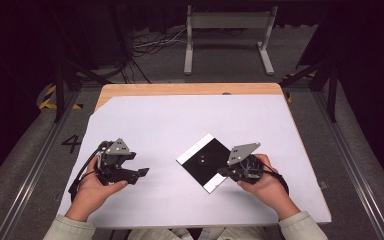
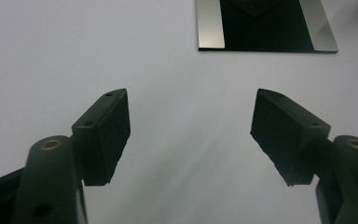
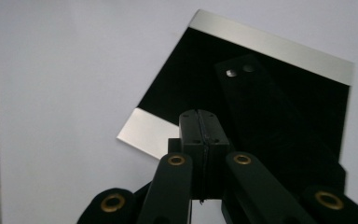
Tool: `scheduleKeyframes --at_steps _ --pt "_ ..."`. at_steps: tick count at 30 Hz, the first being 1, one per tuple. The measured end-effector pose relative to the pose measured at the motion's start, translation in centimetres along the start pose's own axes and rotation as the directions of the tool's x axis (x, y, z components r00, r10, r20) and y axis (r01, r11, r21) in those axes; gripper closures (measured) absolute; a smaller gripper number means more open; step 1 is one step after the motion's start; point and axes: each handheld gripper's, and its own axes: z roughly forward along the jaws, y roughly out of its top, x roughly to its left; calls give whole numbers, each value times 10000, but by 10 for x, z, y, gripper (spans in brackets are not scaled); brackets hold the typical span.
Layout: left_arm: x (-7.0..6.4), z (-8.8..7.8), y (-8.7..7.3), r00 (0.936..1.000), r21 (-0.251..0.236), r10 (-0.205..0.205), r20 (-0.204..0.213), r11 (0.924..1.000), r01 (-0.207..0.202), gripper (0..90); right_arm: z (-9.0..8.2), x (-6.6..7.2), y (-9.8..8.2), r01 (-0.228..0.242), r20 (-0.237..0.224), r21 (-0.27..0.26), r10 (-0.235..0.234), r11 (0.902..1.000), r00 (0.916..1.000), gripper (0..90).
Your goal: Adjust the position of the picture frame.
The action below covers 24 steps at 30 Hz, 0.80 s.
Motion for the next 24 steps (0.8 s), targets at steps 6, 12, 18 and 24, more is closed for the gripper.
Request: scheduleKeyframes --at_steps 6,12,18,24 --pt "-1 0 0 9999 -202 128 -31 9997 -128 297 -11 -21 -5 -965 622 -586 1001 9936 9930 900" --pt "-3 -1 0 9998 -352 198 -58 9992 -200 300 -22 -32 -10 -1343 1025 -1024 1447 9856 9841 900" --pt "-3 0 0 9997 -356 205 -91 9991 -208 299 -34 -44 -17 -1739 1452 -1381 1936 9750 9703 900" --pt "-3 0 -3 9998 -392 86 -168 9992 -92 299 -34 -58 -25 -2275 1847 -1343 2499 9645 9505 900"
